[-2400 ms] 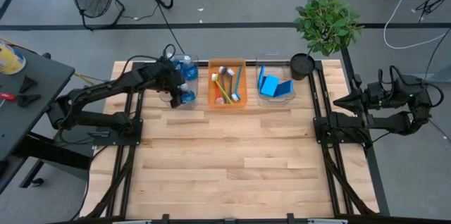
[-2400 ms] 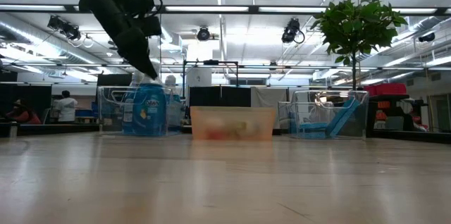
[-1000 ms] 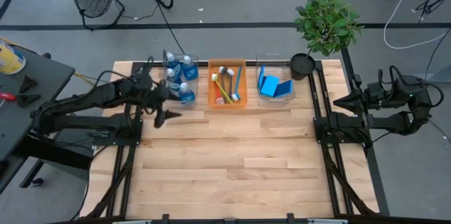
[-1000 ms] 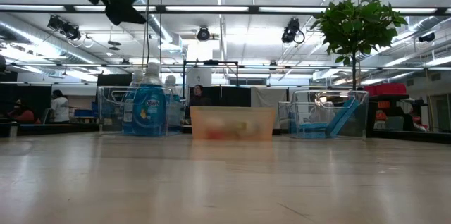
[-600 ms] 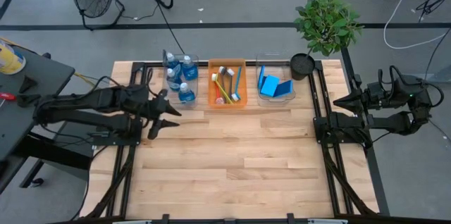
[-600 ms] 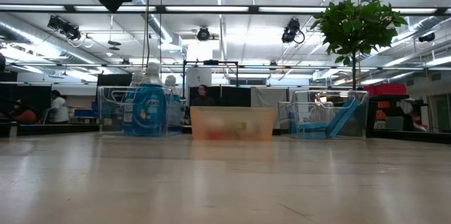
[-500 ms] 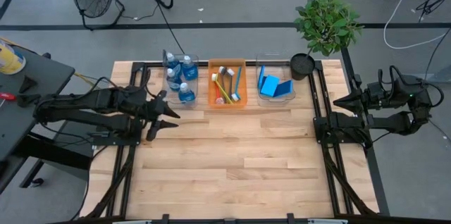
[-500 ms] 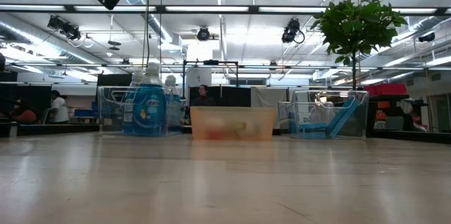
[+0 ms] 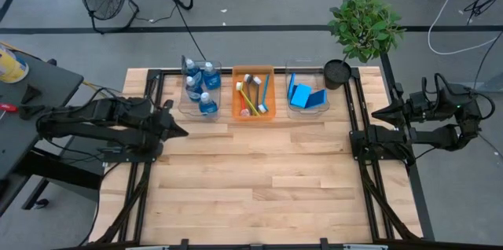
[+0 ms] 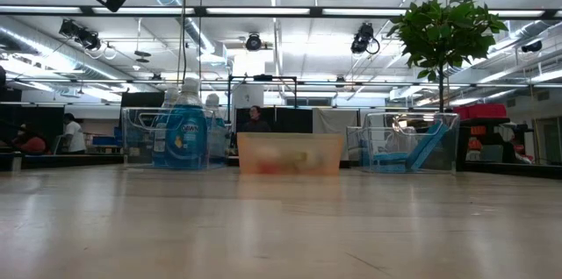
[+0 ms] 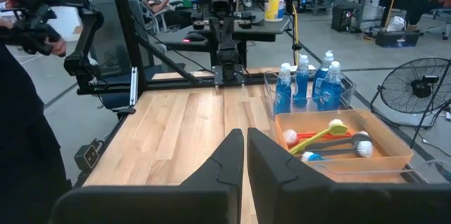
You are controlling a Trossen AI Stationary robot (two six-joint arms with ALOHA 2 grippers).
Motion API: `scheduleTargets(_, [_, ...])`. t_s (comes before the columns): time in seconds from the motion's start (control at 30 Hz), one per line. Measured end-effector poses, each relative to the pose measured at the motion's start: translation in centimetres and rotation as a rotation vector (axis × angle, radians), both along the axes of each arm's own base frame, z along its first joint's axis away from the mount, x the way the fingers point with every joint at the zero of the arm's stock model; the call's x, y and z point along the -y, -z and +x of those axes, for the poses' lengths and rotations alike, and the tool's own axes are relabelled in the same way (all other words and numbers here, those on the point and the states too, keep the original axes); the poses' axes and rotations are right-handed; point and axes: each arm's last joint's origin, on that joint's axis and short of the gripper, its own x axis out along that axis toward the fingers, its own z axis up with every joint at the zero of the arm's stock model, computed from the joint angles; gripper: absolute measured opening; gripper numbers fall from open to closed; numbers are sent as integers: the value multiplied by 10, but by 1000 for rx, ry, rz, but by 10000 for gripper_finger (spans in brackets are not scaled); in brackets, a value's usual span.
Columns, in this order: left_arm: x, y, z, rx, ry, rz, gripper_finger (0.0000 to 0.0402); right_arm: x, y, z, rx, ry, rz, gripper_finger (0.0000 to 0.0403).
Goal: Pick & Place Kitchen Sink Supplies
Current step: Return to Home Position
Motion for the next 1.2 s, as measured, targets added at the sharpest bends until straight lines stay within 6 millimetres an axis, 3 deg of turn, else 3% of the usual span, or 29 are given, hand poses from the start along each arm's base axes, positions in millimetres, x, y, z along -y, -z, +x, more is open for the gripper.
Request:
scheduleTargets(0.67, [-2,3,-50,24,3,28,4,0,0,0,0,0,0,25])
scheduleTargets(0.77, [-2,13,-49,78,-10,1,5,0,0,0,0,0,0,25])
scheduleTargets(0.9, [-1,6,-46,181,2,-12,3,0,0,0,0,0,0,25])
scheduleTargets(1.2, [1,47,-30,335,15,-116,3,0,0,0,0,0,0,25])
